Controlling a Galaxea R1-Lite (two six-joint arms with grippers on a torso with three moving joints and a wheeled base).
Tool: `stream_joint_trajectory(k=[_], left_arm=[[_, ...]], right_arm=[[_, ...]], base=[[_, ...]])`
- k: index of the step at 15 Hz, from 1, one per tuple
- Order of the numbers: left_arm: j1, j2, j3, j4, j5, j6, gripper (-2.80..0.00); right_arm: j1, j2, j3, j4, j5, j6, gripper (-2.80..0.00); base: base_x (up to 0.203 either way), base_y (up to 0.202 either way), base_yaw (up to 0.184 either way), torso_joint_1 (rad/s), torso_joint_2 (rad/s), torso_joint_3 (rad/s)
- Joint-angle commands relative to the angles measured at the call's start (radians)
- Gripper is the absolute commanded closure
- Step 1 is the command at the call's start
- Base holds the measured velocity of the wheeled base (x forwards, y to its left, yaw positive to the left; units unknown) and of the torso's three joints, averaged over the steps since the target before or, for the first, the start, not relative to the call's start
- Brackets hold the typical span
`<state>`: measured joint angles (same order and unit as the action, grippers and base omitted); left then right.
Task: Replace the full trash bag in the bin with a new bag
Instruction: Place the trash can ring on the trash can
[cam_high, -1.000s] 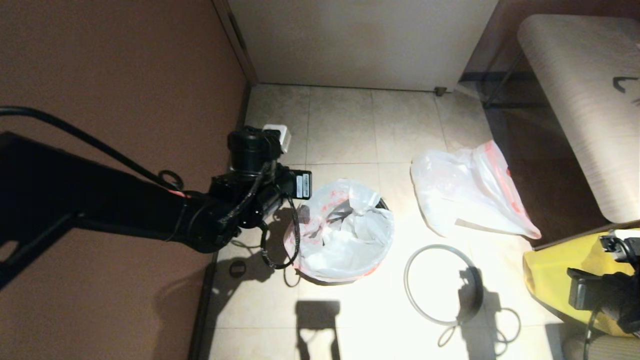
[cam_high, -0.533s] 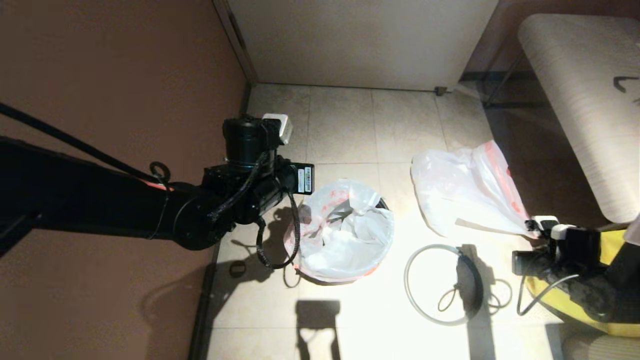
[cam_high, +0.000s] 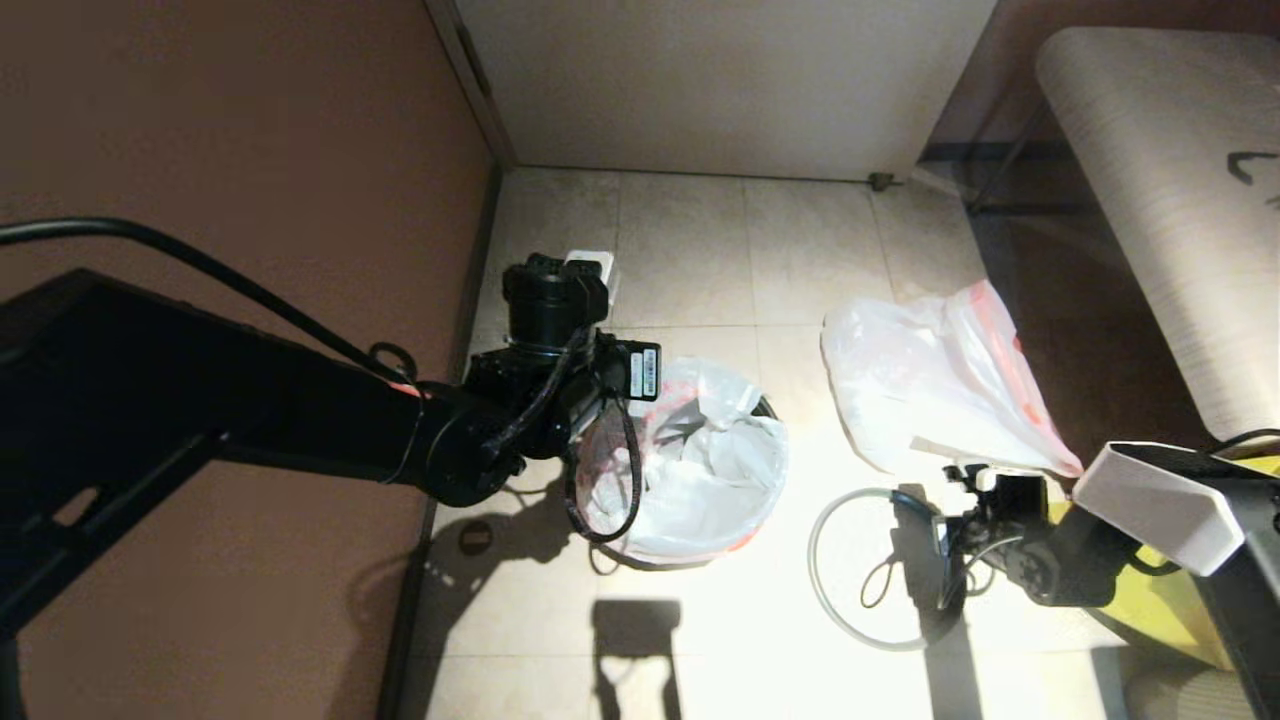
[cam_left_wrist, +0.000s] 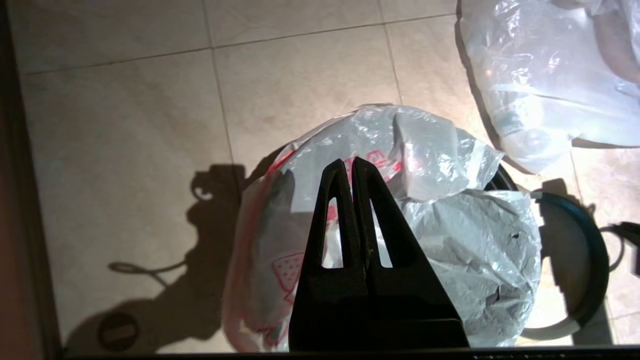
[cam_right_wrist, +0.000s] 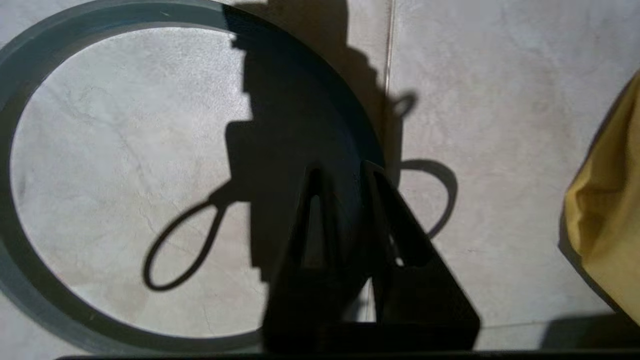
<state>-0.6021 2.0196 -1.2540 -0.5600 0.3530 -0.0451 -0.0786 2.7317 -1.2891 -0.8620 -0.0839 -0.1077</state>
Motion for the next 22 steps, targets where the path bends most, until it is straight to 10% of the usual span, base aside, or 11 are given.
stream_joint_trajectory(k=[1, 11, 12, 13, 22], left_arm=[[-0.001, 0.016, 0.004, -0.009, 0.003, -0.001, 0.0], [0.008, 0.048, 0.008, -0.159, 0.014, 0.007, 0.0], [0.008, 0.05, 0.007, -0.159, 0.014, 0.007, 0.0], [0.007, 0.05, 0.008, -0.16, 0.014, 0.007, 0.0], [-0.015, -0.001, 0.01, -0.158, 0.076, 0.023, 0.0]], right_arm=[[0.004, 0.1, -0.142, 0.076, -0.016, 0.001, -2.8], [-0.029, 0.282, -0.523, 0.248, -0.024, -0.015, -2.8], [-0.029, 0.298, -0.543, 0.248, -0.026, -0.019, -2.04], [-0.029, 0.313, -0.562, 0.248, -0.027, -0.03, 0.0], [-0.036, 0.275, -0.559, 0.235, -0.099, -0.03, 0.0]], base=[[0.0, 0.0, 0.0, 0.0, 0.0, 0.0], [0.0, 0.0, 0.0, 0.0, 0.0, 0.0], [0.0, 0.0, 0.0, 0.0, 0.0, 0.0], [0.0, 0.0, 0.0, 0.0, 0.0, 0.0], [0.0, 0.0, 0.0, 0.0, 0.0, 0.0]])
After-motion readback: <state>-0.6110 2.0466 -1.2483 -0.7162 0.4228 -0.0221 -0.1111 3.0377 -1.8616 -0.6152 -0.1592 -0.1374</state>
